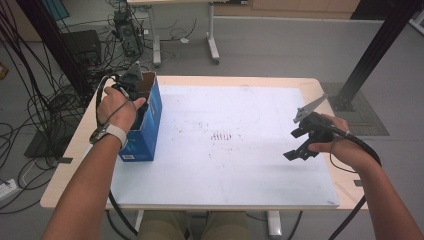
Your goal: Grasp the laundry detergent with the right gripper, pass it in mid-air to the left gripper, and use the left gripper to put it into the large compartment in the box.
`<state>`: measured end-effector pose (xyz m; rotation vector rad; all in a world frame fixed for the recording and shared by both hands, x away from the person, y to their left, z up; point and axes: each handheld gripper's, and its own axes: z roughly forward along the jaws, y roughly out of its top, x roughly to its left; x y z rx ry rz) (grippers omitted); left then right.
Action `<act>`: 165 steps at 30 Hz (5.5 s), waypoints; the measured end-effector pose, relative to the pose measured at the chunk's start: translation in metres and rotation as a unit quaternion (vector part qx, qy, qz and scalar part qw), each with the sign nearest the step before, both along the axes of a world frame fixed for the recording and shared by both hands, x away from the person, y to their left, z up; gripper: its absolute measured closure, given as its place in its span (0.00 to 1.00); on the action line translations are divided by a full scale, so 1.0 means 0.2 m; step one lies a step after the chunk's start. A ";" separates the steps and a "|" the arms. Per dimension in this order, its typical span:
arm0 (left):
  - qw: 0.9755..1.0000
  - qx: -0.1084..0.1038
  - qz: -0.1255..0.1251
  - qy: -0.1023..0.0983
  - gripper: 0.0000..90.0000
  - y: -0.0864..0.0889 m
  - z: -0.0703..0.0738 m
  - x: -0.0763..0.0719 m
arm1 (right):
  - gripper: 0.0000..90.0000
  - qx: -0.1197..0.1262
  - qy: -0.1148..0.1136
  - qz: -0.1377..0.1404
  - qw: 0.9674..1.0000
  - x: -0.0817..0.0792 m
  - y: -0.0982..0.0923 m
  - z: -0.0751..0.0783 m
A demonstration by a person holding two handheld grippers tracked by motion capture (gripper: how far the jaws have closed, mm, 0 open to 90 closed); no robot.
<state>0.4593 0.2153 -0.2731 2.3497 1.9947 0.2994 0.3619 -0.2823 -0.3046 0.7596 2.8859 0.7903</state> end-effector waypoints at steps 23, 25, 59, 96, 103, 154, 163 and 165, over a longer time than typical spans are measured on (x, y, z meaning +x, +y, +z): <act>1.000 0.000 0.000 0.000 0.41 0.00 0.00 0.00 | 0.10 -0.002 0.000 0.003 1.000 0.00 0.01 0.01; 1.000 -0.001 0.001 0.000 0.41 0.00 0.00 0.00 | 0.10 -0.002 0.000 0.003 1.000 0.00 0.01 0.01; 1.000 -0.001 0.004 -0.001 0.41 0.01 0.00 0.00 | 0.10 0.000 0.000 0.004 1.000 0.00 0.02 0.00; 1.000 0.001 0.007 -0.002 0.41 0.00 0.00 -0.01 | 0.10 -0.001 -0.002 0.006 1.000 -0.01 0.01 0.01; 1.000 0.001 0.008 -0.001 0.41 0.01 0.00 -0.01 | 0.10 -0.003 -0.002 0.006 1.000 -0.01 0.02 0.01; 1.000 -0.008 -0.013 -0.015 0.32 0.03 0.01 -0.01 | 0.10 -0.011 -0.003 0.009 1.000 -0.02 0.04 0.02; 1.000 -0.003 -0.021 -0.017 0.30 0.03 0.03 -0.02 | 0.10 -0.010 -0.005 0.008 1.000 -0.03 0.04 0.03; 1.000 -0.004 -0.023 -0.017 0.28 0.04 0.03 -0.02 | 0.10 -0.011 -0.003 0.008 1.000 -0.03 0.04 0.03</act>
